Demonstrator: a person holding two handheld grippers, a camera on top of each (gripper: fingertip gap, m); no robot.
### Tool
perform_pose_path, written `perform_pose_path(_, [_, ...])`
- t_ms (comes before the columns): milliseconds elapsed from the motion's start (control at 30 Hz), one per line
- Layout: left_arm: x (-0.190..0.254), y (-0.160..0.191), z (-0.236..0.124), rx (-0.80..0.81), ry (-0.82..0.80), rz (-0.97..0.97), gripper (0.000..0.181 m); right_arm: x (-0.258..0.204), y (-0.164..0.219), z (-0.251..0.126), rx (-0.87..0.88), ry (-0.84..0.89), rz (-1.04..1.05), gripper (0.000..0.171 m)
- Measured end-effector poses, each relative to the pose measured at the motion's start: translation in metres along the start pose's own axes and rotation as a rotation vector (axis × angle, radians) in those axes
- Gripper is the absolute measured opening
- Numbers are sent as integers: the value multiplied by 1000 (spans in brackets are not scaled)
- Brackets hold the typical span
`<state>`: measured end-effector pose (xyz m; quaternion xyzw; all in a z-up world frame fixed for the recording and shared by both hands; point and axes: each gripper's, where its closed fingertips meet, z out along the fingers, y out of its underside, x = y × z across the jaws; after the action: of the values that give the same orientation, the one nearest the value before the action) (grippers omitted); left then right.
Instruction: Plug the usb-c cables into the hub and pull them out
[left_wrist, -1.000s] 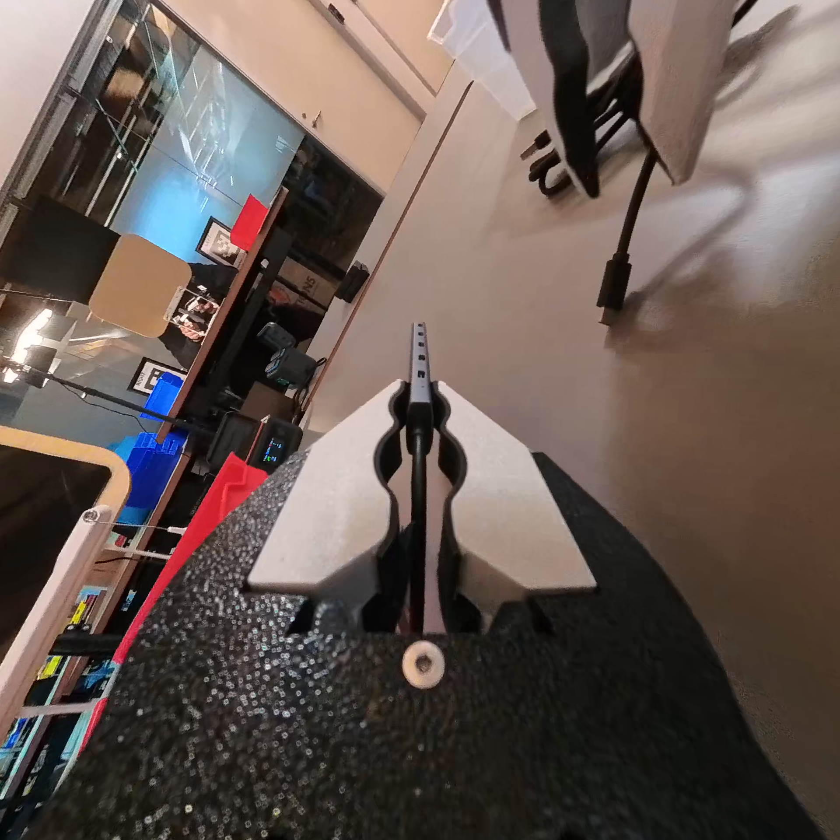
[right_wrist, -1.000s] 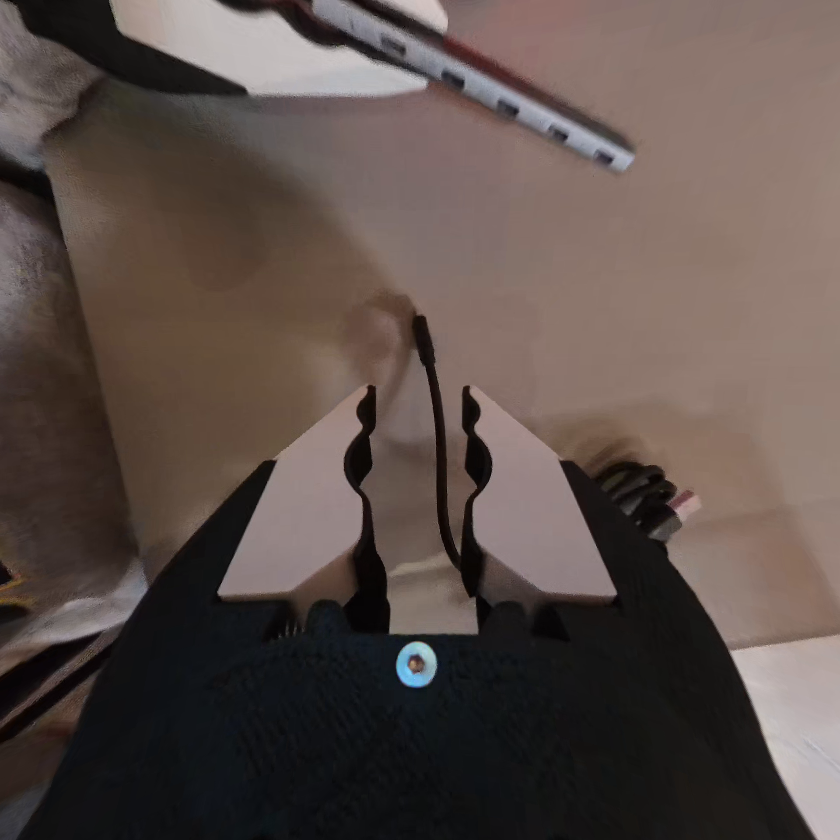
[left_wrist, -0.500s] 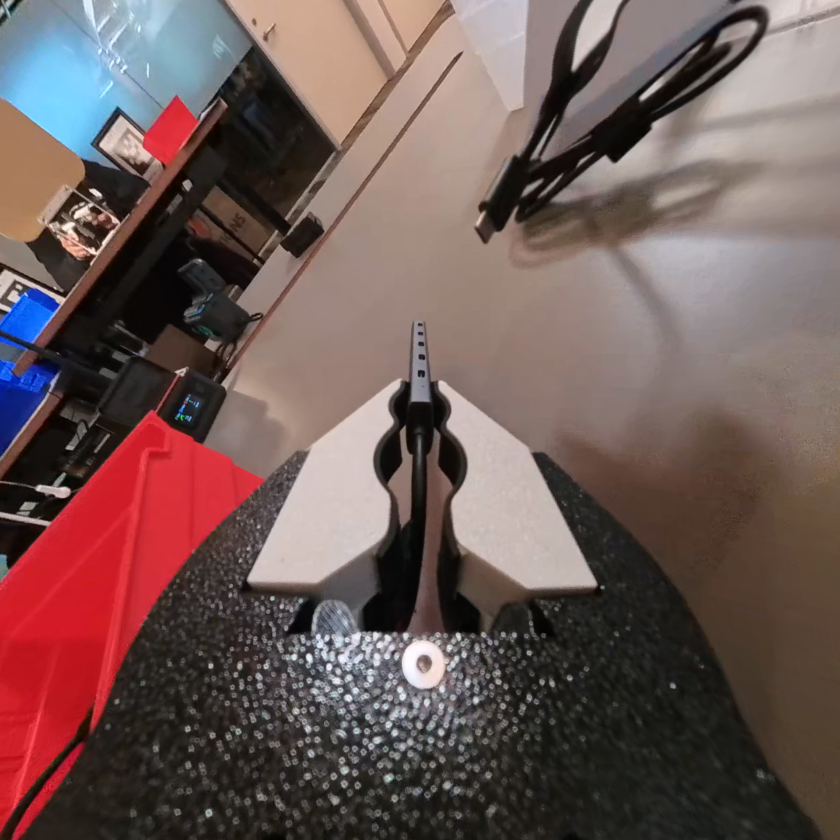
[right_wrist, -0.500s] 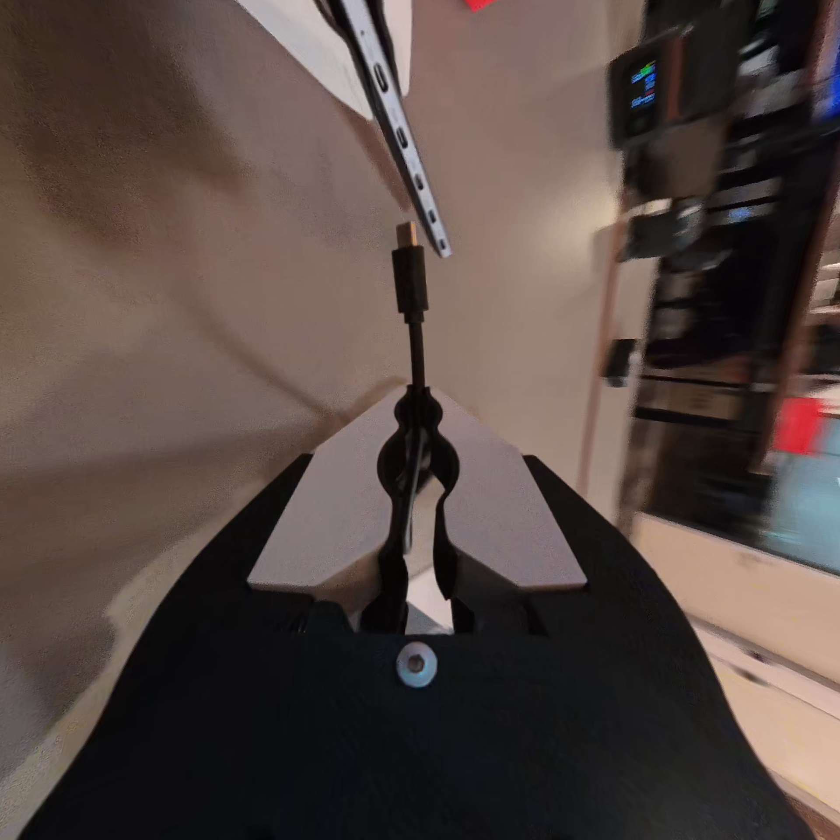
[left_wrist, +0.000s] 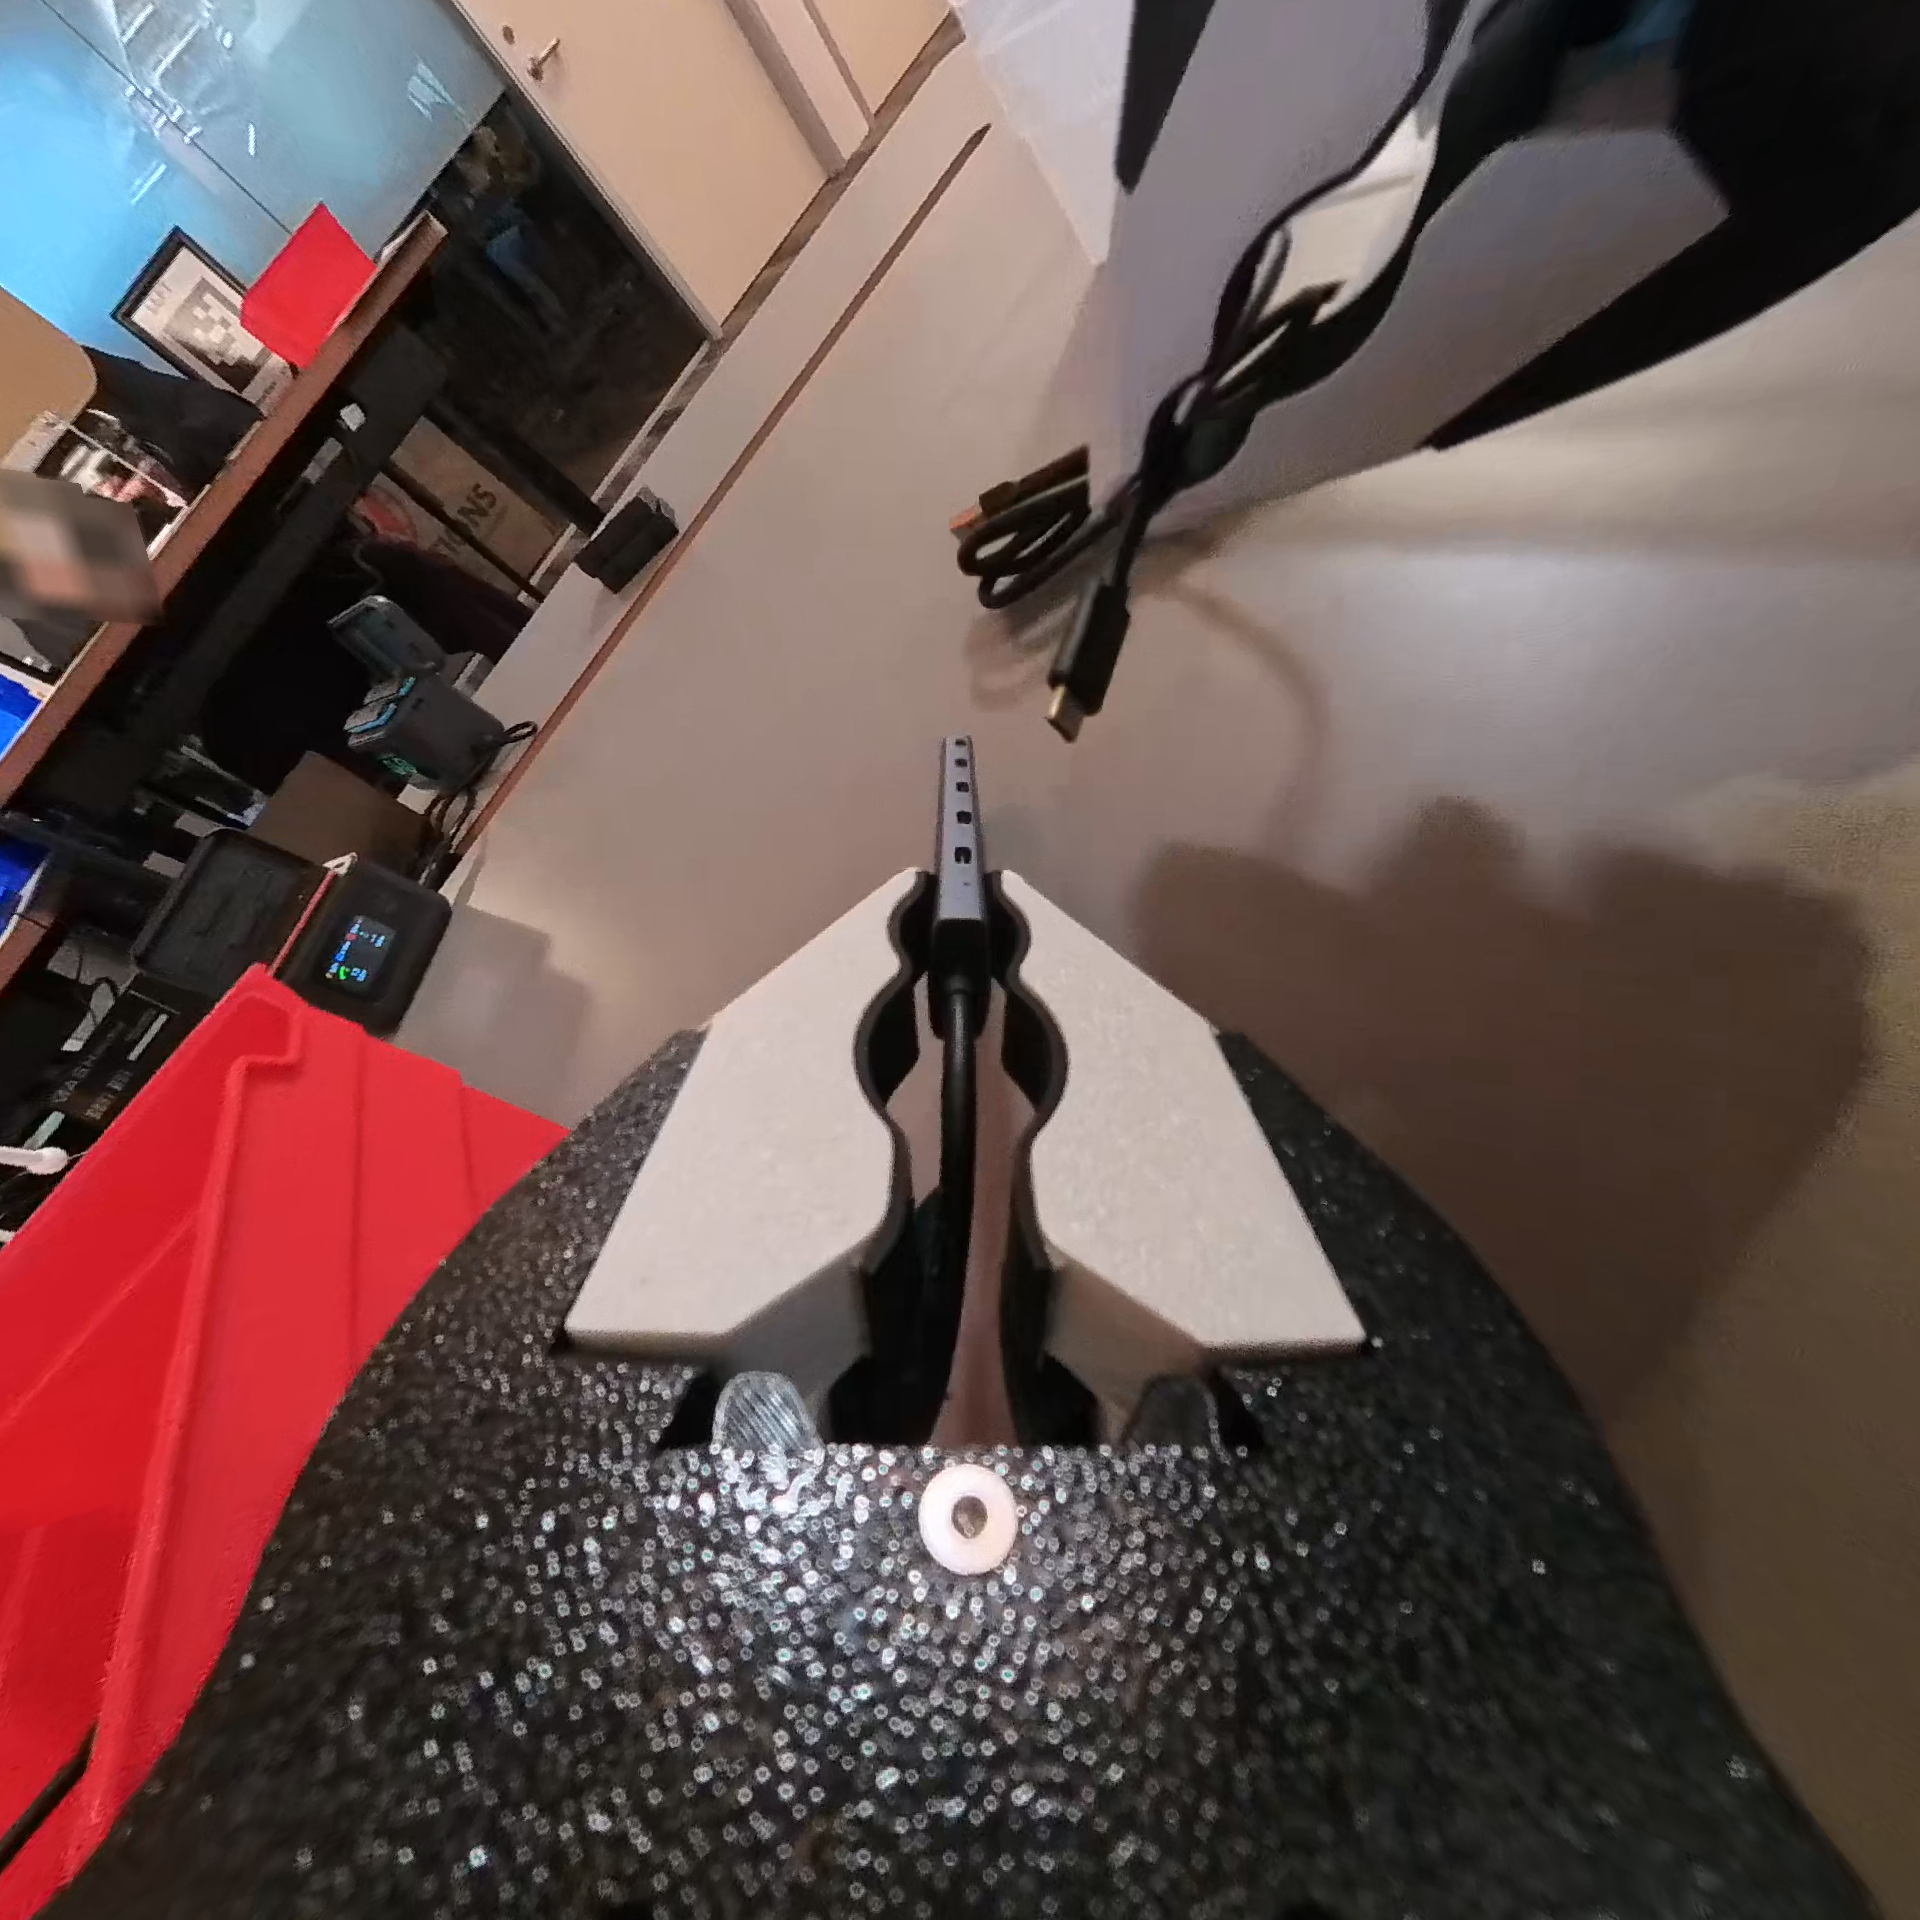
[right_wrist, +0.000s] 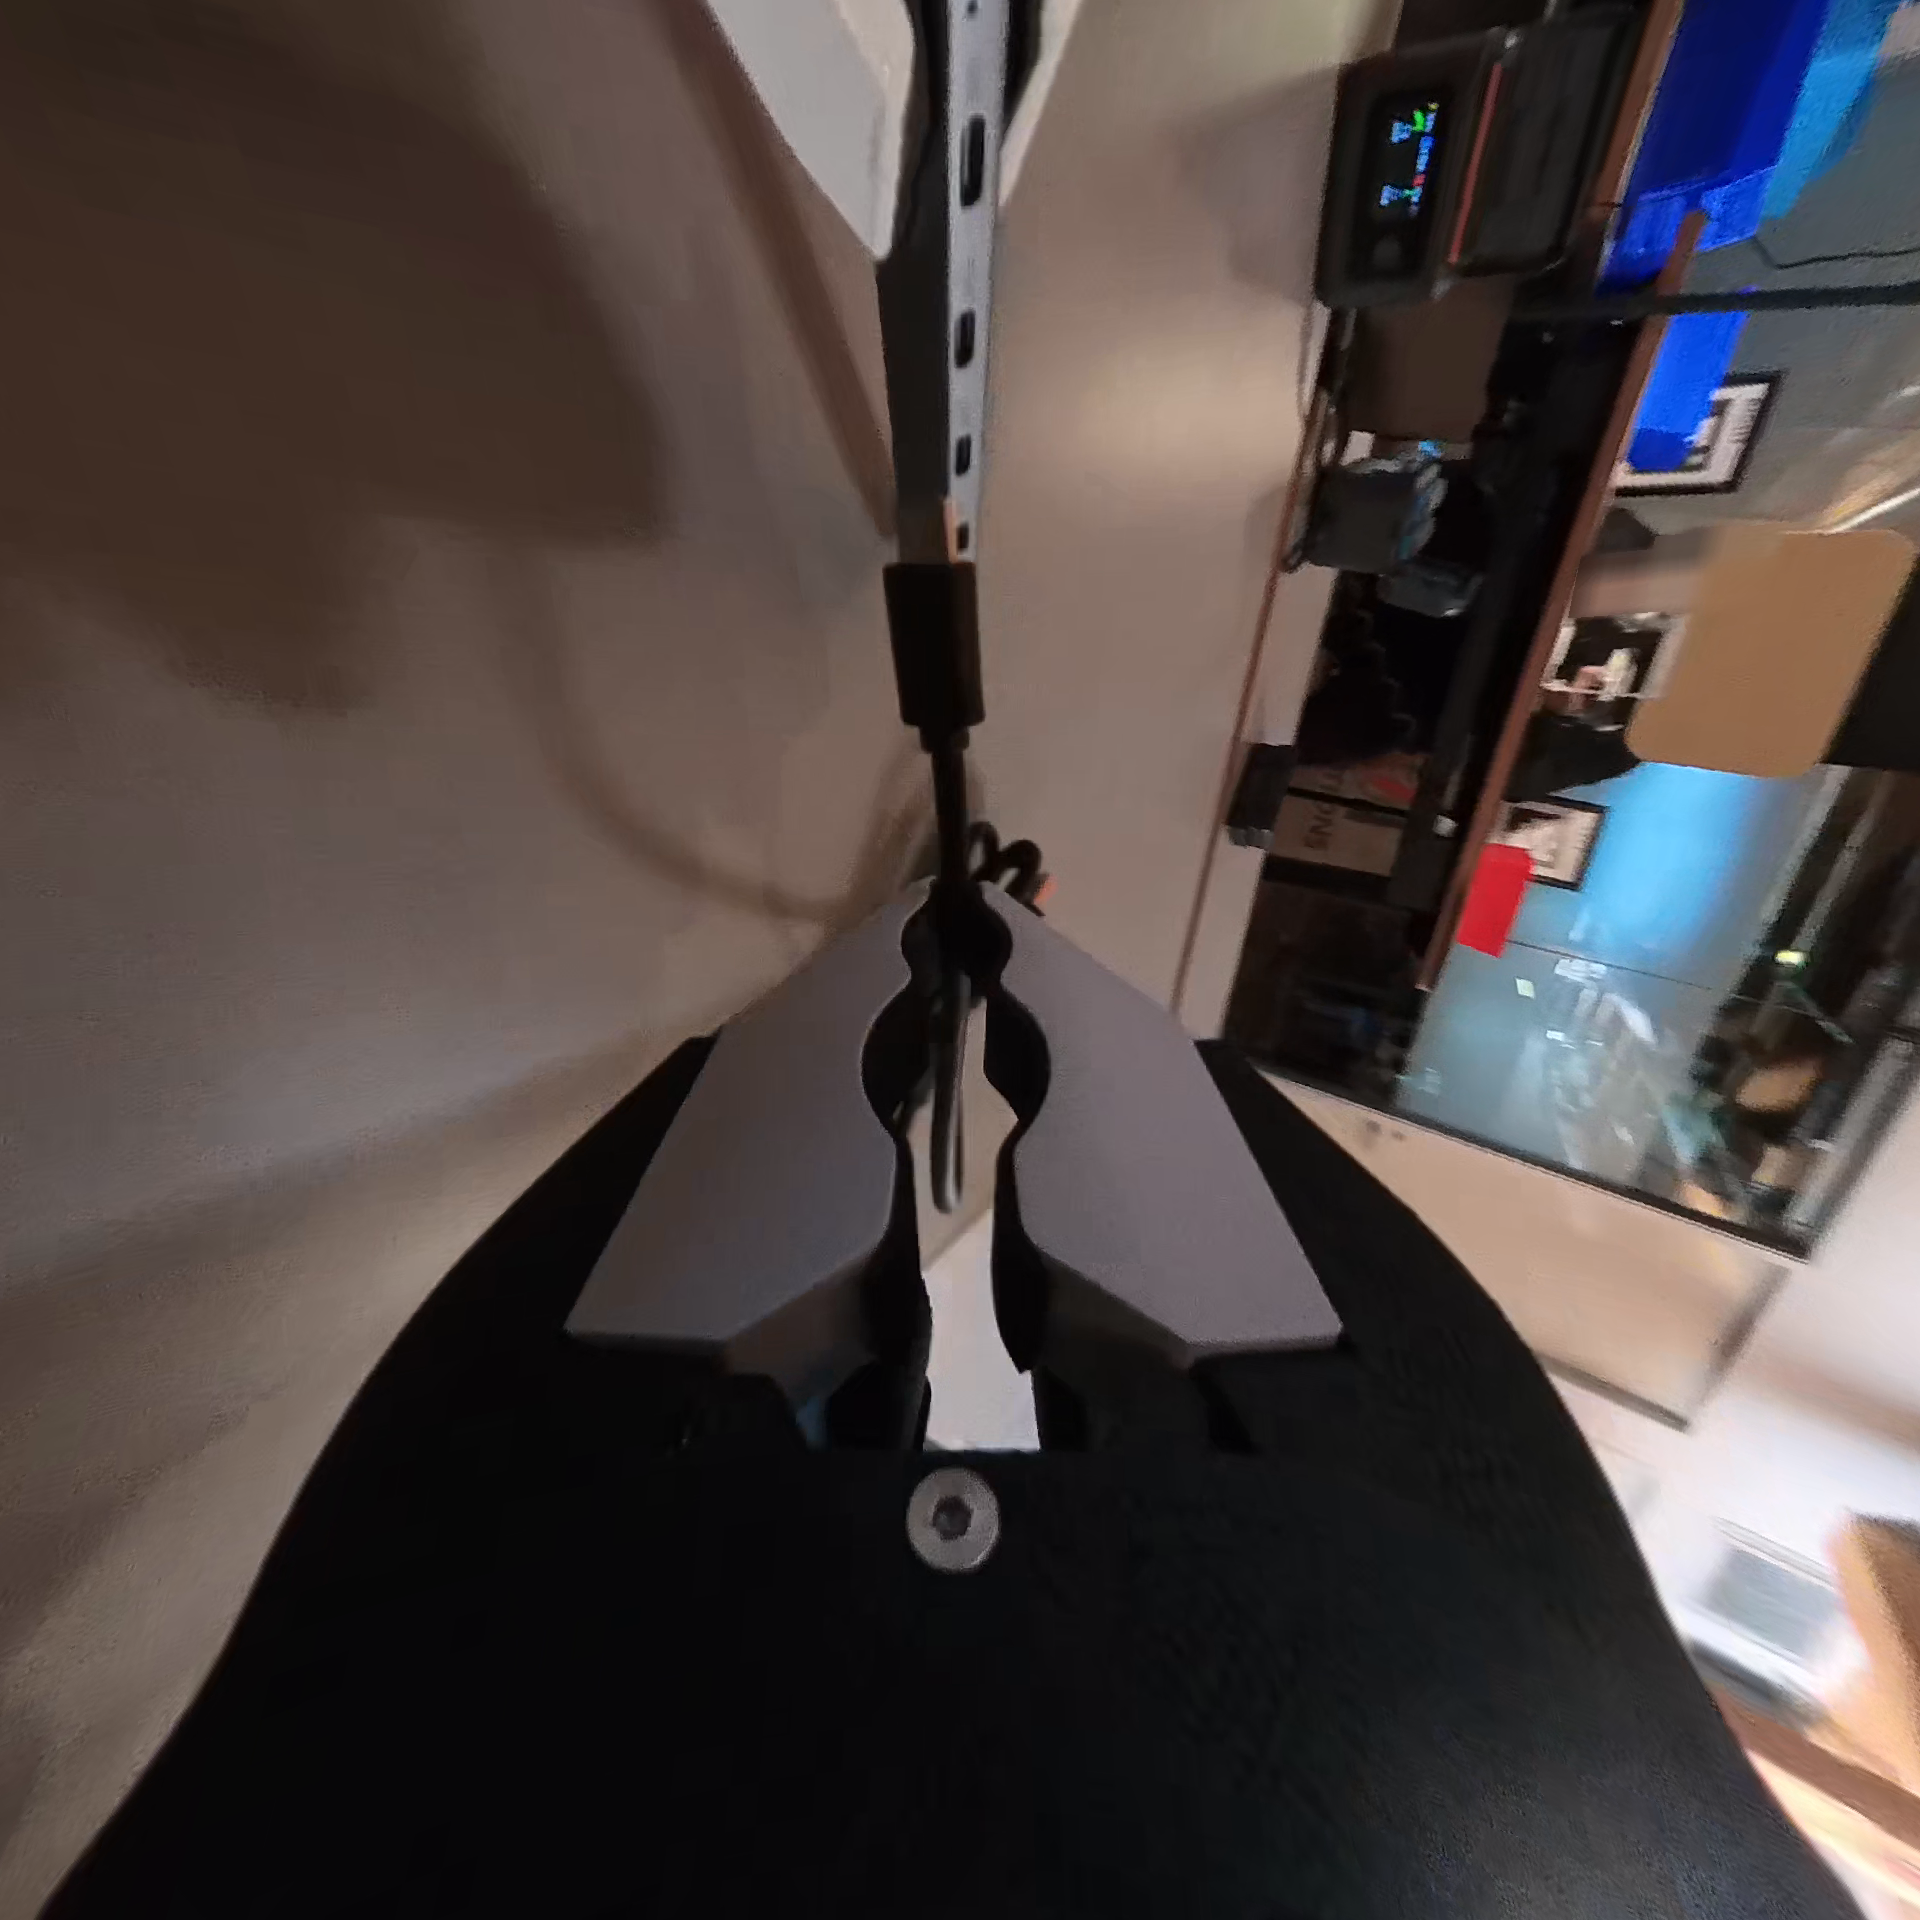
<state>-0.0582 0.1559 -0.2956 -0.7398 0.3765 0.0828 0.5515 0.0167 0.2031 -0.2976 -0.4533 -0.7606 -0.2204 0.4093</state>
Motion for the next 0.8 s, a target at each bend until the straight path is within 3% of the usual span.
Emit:
perform_pose_path(33, [1, 0, 0, 6, 8, -7, 8, -6, -2, 1, 26, -50, 38, 1])
perform_pose_path(267, [3, 0, -2, 5, 28, -31, 8, -42, -21, 3, 255, -432, 324, 4])
perform_pose_path(500, [3, 2, -4, -12, 7, -8, 8, -51, -52, -12, 470, -721, 556, 24])
perform_pose_path(667, [3, 2, -4, -10, 12, -18, 7, -55, -60, -6, 508, -835, 677, 21])
perform_pose_path(800, [2, 2, -4, -8, 17, -29, 7, -52, -63, -4, 546, -817, 695, 8])
